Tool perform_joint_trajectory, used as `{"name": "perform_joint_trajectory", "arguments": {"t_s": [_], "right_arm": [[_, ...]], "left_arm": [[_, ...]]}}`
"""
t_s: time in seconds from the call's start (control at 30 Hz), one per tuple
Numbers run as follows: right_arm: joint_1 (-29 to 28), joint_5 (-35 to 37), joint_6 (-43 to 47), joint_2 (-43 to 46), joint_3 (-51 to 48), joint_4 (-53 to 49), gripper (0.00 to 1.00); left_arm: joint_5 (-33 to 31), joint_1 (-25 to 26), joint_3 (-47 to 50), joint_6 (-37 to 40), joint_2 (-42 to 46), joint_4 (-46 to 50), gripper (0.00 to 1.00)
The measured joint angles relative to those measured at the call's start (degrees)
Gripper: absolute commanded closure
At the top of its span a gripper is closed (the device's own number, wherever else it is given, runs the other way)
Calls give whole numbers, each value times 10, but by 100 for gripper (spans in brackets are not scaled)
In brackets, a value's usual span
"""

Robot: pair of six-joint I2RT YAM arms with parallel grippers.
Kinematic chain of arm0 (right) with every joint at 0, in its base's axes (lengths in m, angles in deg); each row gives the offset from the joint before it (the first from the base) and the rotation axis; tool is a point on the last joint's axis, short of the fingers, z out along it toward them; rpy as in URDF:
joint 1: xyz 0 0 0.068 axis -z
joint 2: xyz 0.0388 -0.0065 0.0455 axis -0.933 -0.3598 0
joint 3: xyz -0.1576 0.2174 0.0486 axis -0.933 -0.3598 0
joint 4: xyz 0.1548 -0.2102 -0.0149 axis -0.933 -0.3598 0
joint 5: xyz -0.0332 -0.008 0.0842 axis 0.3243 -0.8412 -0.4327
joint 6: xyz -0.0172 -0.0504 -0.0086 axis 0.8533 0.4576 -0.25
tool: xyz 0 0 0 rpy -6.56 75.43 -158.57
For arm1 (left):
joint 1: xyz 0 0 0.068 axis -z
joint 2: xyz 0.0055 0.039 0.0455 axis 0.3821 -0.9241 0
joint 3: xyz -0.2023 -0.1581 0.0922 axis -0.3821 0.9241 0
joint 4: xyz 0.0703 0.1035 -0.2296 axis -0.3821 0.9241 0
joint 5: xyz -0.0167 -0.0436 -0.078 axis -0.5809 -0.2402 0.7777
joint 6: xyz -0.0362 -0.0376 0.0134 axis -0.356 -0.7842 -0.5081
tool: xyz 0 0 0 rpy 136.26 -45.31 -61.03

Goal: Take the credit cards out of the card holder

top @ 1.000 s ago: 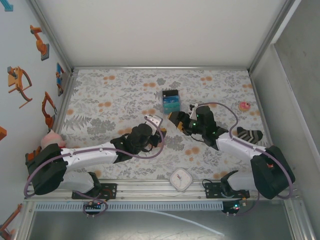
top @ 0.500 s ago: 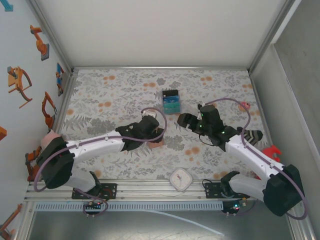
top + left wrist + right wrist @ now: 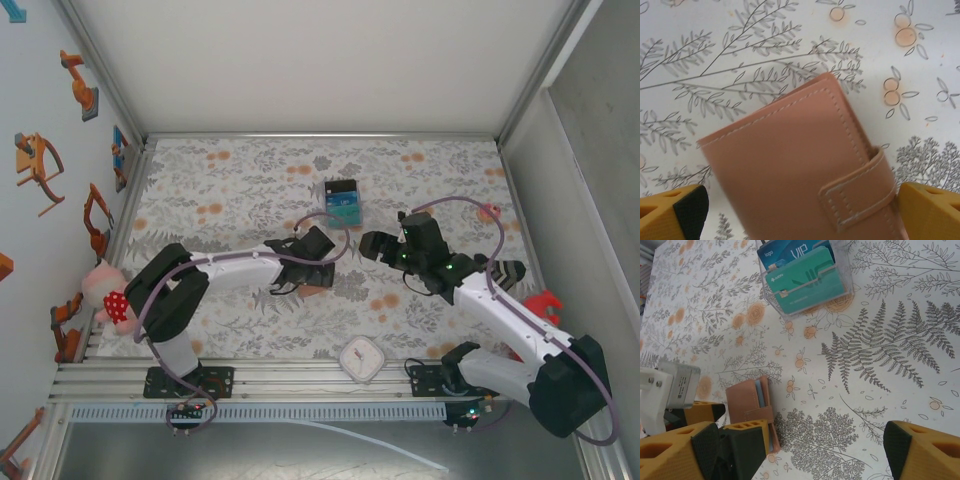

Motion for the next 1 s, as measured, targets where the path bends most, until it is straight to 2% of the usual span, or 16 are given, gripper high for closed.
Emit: {"name": "perform_joint_trajectory", "arguments": {"t_s": [0.37,0.73,0.83,1.0], "right_arm": [[0,6,13,1,0,0,13],[0,6,14,1,0,1,12],[0,6,16,1,0,1,12],[0,6,21,1,0,1,12]], "left_arm": [[22,-9,-17,0,-24,7,3],[-11,-13,-31,9,-32,96,0],[-30,-13,-35,11,-28,127,6],[-52,-6,-49,14,-15,159,7]]}}
